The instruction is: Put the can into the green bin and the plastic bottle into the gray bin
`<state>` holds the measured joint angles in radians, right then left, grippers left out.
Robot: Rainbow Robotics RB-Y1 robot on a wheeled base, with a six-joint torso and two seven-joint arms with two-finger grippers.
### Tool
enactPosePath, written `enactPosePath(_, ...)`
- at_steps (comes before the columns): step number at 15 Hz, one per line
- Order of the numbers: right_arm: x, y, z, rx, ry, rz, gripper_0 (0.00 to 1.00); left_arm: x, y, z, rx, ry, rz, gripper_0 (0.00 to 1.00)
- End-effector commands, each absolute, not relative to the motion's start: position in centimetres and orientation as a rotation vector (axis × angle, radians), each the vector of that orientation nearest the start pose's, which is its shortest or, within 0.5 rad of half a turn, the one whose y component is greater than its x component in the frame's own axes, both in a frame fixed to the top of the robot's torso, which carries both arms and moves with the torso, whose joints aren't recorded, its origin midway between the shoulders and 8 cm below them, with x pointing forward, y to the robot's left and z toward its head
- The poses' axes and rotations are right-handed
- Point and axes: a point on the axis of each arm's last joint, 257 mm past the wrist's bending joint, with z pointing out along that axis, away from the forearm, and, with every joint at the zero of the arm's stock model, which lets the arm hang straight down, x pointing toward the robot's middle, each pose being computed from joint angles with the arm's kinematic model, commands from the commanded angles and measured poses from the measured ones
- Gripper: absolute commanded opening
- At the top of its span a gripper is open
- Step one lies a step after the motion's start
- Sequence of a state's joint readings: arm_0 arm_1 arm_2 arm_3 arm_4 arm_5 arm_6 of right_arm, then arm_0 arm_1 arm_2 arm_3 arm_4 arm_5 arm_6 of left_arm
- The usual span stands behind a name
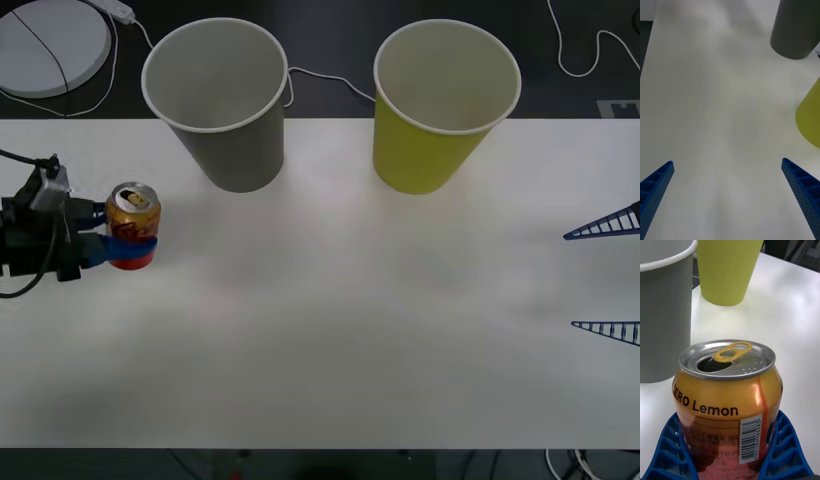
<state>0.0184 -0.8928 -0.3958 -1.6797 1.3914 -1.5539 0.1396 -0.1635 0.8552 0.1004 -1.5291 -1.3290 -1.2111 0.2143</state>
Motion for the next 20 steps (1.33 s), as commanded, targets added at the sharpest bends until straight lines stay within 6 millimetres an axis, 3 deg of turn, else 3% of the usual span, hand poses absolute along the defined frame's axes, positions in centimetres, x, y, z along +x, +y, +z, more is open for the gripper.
enactPosePath(1, 35.9, -32.7, -16.8, -1.672, 1.474, 0.264, 1.0, 43.6, 26.0, -15.7, 1.233, 1.769, -0.417, 0.0)
enactPosePath(5, 35.9, -32.7, -16.8, -1.672, 1.474, 0.264, 1.0, 42.9, 25.0, -13.7, 1.235, 1.858, -0.352, 0.0)
enactPosePath(9, 35.9, -32.7, -16.8, -1.672, 1.474, 0.264, 1.0, 41.5, 22.6, -11.5, 1.197, 1.938, -0.321, 0.0)
enactPosePath(13, 35.9, -32.7, -16.8, -1.672, 1.474, 0.264, 1.0, 40.1, 20.6, -9.1, 1.264, 1.99, -0.291, 0.0)
enactPosePath(16, 35.9, -32.7, -16.8, -1.672, 1.474, 0.264, 1.0, 40.6, 17.4, -7.5, 1.327, 2.023, -0.273, 0.0)
enactPosePath(20, 35.9, -32.7, -16.8, -1.672, 1.474, 0.264, 1.0, 42.7, 13.4, -5.3, 1.39, 1.995, -0.281, 0.01)
